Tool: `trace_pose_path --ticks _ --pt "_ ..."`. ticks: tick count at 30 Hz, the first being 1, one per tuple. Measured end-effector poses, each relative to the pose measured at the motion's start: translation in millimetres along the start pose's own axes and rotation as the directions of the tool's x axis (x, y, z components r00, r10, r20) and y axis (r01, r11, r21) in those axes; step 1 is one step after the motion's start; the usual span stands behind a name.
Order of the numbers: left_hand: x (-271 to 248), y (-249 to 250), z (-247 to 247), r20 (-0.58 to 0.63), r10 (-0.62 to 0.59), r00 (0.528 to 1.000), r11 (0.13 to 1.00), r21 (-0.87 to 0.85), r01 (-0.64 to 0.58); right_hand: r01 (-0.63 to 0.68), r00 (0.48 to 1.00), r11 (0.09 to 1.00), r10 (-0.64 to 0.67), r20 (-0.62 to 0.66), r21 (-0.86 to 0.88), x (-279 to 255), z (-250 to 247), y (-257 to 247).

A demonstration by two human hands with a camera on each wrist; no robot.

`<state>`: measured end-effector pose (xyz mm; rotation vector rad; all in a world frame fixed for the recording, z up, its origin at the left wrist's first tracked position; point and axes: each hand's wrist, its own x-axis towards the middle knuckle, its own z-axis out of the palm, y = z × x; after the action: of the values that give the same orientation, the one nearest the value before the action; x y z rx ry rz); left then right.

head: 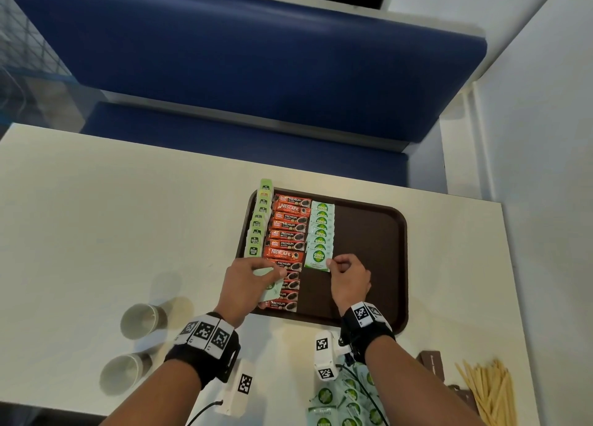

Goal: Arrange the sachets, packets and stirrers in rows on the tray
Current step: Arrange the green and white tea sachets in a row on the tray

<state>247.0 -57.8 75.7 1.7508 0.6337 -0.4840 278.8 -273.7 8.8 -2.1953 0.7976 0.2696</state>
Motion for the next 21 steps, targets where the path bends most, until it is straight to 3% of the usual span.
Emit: trace_pose_path --ticks 4,7,10,13,15,18,21 --pt "0 3 2 0.003 -0.006 1.000 0.998 -0.058 0.006 0.000 1.000 1.000 0.000 -0.023 0.027 -2 -2 1" --pt "-1 9 7 0.055 -0.029 0.998 0.989 -0.140 0.036 0.041 0.999 0.988 -0.039 -0.018 0.149 -11 -8 -1" --pt "-3 21 17 0.172 -0.043 0.984 0.959 -0.269 0.089 0.023 0.982 0.942 -0.084 0.169 0.334 -31 -29 -15" --pt "-8 34 25 0.265 0.052 0.963 0.937 -0.348 0.045 -0.078 0.848 0.906 -0.159 0.505 0.415 -51 -54 -30" --pt "-12 40 30 0.257 0.164 0.953 0.941 -0.330 -0.073 -0.118 0.778 0.880 -0.206 0.593 0.461 -59 -66 -36" --pt "-13 44 35 0.188 0.251 0.950 0.936 -0.296 -0.189 -0.156 0.799 0.840 -0.202 0.567 0.520 -61 -78 -40" --pt "-14 47 39 0.132 0.225 0.965 0.935 -0.307 -0.176 -0.172 0.844 0.811 -0.171 0.508 0.559 -58 -83 -42"
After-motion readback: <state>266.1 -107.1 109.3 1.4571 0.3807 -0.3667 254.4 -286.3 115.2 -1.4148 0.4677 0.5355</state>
